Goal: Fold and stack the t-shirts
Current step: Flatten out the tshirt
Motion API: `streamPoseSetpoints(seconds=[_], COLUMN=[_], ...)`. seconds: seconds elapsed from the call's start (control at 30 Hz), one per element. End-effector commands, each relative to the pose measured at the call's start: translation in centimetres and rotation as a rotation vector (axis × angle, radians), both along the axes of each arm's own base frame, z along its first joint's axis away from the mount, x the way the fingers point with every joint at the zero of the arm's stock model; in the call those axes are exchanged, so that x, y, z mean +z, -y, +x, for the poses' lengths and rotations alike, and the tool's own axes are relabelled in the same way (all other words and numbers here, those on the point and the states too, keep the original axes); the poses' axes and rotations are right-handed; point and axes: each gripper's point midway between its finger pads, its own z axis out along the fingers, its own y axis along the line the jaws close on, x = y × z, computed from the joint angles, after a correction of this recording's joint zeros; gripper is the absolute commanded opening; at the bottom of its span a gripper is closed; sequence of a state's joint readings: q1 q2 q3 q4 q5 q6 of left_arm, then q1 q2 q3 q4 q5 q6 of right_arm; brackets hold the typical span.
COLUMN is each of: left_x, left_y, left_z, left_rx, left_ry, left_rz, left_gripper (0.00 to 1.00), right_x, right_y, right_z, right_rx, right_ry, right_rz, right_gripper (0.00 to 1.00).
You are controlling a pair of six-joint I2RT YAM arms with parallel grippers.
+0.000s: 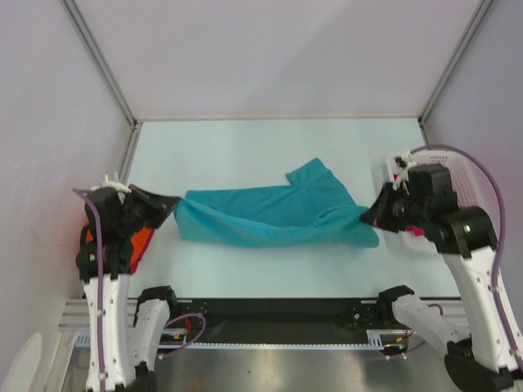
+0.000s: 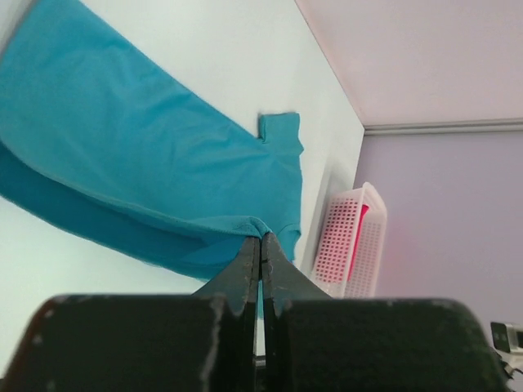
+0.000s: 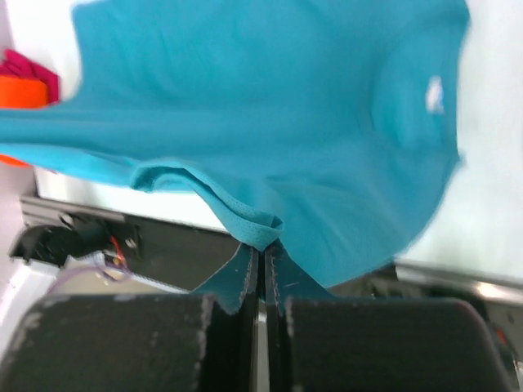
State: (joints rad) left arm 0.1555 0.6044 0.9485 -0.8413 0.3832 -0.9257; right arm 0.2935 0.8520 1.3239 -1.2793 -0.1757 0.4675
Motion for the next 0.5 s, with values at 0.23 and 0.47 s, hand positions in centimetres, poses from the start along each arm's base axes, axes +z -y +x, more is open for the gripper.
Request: streamPoseSetpoints(seconds=[0.23, 0.47], left_x=[5.2, 3.3], left_y=[-0.2, 0.0], left_z=[23.4, 37.5], left_rx=[-0.182, -0.306], left_ry=[0.038, 0.017], left_rz=[-0.141, -0.282], left_gripper=[0.0, 0.0], right_x=[11.0, 11.0], right_y=[-4.5, -1.8], right_z=[26.0, 39.7], right_rx=[0.036, -0.057], right_ry=[0.35, 0.4], right_rz=[0.166, 0.218], right_gripper=[0.0, 0.0])
